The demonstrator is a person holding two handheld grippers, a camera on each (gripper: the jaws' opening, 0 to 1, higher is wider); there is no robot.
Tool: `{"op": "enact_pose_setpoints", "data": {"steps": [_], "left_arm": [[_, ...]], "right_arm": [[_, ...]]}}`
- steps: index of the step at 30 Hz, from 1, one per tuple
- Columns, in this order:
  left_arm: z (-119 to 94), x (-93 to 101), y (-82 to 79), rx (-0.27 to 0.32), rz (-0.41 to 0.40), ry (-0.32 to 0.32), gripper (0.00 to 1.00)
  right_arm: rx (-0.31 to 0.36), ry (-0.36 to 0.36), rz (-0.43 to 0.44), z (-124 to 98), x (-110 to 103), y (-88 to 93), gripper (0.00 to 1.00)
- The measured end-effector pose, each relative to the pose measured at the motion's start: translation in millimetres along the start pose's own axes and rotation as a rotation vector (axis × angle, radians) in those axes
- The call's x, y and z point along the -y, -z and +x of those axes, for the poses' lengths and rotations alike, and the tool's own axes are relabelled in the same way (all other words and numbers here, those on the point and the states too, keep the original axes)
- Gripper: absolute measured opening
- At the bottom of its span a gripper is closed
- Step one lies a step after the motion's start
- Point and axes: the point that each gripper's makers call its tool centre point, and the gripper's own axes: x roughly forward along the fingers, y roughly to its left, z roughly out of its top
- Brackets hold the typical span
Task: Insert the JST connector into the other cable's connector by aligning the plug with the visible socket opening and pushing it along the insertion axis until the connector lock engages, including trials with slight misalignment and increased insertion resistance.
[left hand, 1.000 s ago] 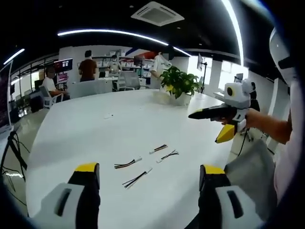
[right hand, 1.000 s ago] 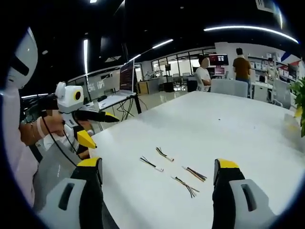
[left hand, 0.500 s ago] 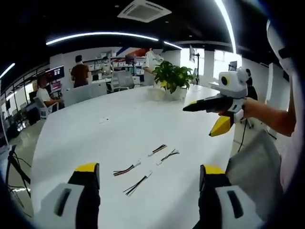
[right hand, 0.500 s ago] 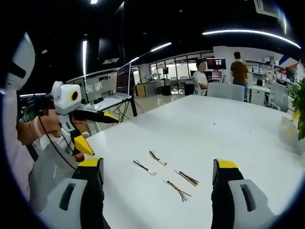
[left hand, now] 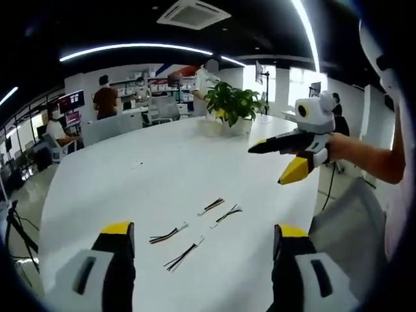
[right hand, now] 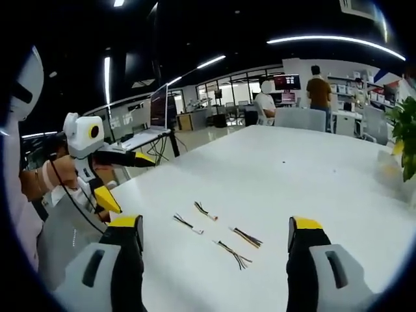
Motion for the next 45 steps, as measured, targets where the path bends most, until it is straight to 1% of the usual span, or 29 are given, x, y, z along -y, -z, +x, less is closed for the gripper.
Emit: {"op": "enact_pose_setpoints", "data": {"steps": [3,7,10,11,14,15,19,21,23,29,31,32,37,43,45], "left_arm": [[1,-3.8,-0.5,-0.001,0.002,-0.007,0.85],[5,-12.6,0.9,-0.002,0.033,-0.037,0.87],[9,-13.2,1.6,0.013,-0.006,-0.019,0.86],[10,-13.7,1.2,0.023,-0.012,-0.017,0.86],[14,-16.2,2.4,0.027,-0.037,-0.018,0.86],[15,-16.9,3.8,0.024,-0.038,-0.018,0.86],[20,-17.7,9.3,0.004,-0.023,-0.014,0.85],[21,-17.5,9.5,0.014,-0.046,0.001,0.85],[22,-18.5,8.8,0.029,-0.072,0.003,0.86],[27,-25.0,20.9,0.014,-0.063,0.0,0.86],[27,-26.3,16.5,0.049,-0.099,0.009,0.86],[28,-27.5,15.8,0.055,-0.104,0.008,0.86],[30,-34.6,17.4,0.046,-0.074,-0.014,0.85],[35,-43.7,19.2,0.043,-0.054,-0.023,0.84],[38,-47.8,21.6,0.03,-0.038,-0.028,0.84]], "right_arm": [[0.004,-0.013,0.0,2,-1,-2.5,0.9],[-0.003,-0.023,-0.012,4,-1,-2.1,0.88],[-0.016,-0.028,-0.02,6,-1,0.7,0.88],[-0.021,-0.032,-0.022,7,-1,1.9,0.88],[-0.042,-0.038,-0.04,10,1,7.1,0.87],[-0.06,-0.039,-0.048,11,3,10.6,0.87],[-0.066,-0.044,-0.049,13,6,12.0,0.87],[-0.066,-0.048,-0.047,15,7,11.7,0.86],[-0.07,-0.053,-0.048,17,7,12.5,0.86],[-0.088,-0.069,-0.086,22,6,17.3,0.85],[-0.088,-0.07,-0.08,25,9,17.6,0.85],[-0.089,-0.071,-0.078,25,10,17.8,0.85],[-0.091,-0.09,-0.081,31,8,18.2,0.84],[-0.115,-0.119,-0.092,41,8,23.7,0.8],[-0.122,-0.129,-0.087,44,7,25.2,0.78]]}}
